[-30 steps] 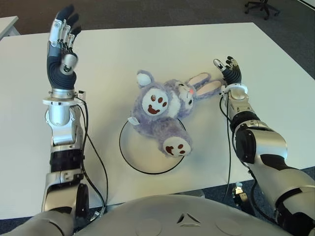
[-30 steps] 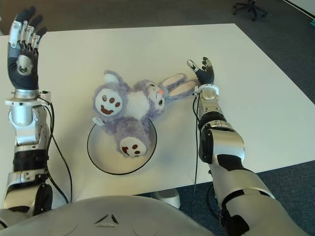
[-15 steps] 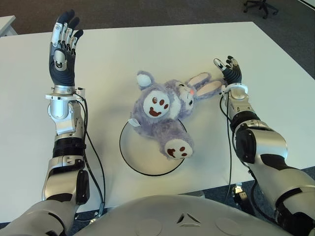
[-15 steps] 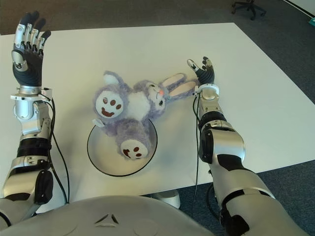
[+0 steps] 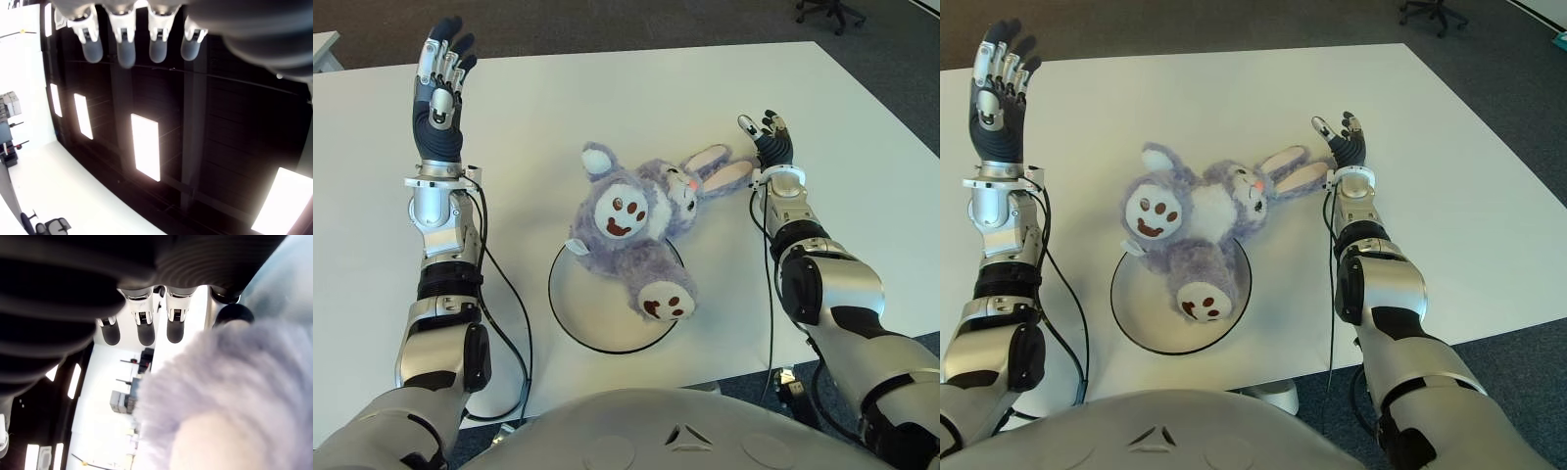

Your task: Put the doll into the plate.

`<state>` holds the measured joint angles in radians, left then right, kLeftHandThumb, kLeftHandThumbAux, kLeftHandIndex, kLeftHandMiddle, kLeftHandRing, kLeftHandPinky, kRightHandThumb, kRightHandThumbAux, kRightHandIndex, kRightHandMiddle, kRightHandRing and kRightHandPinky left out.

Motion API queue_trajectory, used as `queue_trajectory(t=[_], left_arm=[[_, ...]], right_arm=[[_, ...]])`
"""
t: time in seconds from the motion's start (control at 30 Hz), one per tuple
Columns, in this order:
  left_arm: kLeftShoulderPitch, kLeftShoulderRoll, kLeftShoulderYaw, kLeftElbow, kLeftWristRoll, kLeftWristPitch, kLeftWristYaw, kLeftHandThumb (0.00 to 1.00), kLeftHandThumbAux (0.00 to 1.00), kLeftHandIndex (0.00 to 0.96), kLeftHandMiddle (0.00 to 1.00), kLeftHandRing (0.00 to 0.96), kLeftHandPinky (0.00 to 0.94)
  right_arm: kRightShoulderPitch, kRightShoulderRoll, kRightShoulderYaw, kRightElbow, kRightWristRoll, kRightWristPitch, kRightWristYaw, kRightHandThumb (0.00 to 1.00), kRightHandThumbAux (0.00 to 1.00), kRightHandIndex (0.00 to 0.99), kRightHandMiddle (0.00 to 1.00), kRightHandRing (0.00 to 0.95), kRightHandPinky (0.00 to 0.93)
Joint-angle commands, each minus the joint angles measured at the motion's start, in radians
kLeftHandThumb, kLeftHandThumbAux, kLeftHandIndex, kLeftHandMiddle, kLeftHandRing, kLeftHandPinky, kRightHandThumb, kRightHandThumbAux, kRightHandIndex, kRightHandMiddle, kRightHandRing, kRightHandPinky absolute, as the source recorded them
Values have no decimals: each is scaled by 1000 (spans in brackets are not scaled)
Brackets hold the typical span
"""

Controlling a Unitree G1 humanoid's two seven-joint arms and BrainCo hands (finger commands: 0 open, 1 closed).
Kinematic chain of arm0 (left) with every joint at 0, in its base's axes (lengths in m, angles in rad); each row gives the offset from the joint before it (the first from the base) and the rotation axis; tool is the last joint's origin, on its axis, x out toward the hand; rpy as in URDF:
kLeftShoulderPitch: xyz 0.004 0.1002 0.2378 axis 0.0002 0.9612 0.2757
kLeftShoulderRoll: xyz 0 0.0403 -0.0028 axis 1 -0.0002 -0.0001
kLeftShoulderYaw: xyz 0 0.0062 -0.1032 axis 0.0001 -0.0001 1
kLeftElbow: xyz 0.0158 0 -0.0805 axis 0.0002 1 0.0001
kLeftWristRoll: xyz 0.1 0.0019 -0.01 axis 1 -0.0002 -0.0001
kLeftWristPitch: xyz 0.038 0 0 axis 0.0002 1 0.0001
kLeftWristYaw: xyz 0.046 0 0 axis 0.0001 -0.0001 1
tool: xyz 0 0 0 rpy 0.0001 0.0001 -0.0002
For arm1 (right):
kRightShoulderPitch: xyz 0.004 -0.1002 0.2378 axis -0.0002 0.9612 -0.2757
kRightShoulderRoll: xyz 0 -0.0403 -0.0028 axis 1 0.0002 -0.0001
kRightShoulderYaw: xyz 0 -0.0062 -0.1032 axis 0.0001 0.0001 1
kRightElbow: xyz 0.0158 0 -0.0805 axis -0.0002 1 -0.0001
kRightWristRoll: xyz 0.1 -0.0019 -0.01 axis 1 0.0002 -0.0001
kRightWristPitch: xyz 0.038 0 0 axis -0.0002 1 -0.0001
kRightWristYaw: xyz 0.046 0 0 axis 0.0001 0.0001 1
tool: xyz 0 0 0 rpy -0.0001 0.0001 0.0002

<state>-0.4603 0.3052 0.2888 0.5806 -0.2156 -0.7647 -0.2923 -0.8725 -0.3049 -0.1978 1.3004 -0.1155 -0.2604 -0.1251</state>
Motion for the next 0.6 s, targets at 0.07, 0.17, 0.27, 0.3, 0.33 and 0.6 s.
queue_trajectory(t=[0.07, 0.17, 0.27, 0.3, 0.33, 0.6], left_arm=[[-40, 14, -17, 102, 12, 1, -29, 0, 273, 0, 61, 58, 72], [-68, 13, -19, 172, 12, -6, -38, 0, 279, 0, 64, 63, 92], [-90, 14, -20, 219, 10, -2, -44, 0, 284, 0, 72, 73, 109], [-94, 14, -21, 222, 8, 11, -42, 0, 286, 0, 76, 78, 117], [-96, 15, -23, 225, 7, 19, -41, 0, 291, 0, 84, 90, 140], [-108, 3, -38, 235, 39, 69, 10, 0, 316, 9, 105, 98, 89]], right_arm=[[74, 33, 3, 54, 1, 71, 15, 0, 510, 0, 0, 0, 0], [74, 35, 3, 54, 1, 69, 16, 0, 513, 0, 0, 0, 0], [73, 36, 2, 54, 2, 67, 16, 0, 518, 0, 0, 0, 0], [73, 36, 2, 54, 2, 67, 16, 0, 520, 0, 0, 0, 0], [73, 37, 2, 54, 2, 67, 16, 0, 525, 0, 0, 0, 0], [71, 41, -1, 53, 5, 62, 18, 0, 529, 0, 0, 0, 0]])
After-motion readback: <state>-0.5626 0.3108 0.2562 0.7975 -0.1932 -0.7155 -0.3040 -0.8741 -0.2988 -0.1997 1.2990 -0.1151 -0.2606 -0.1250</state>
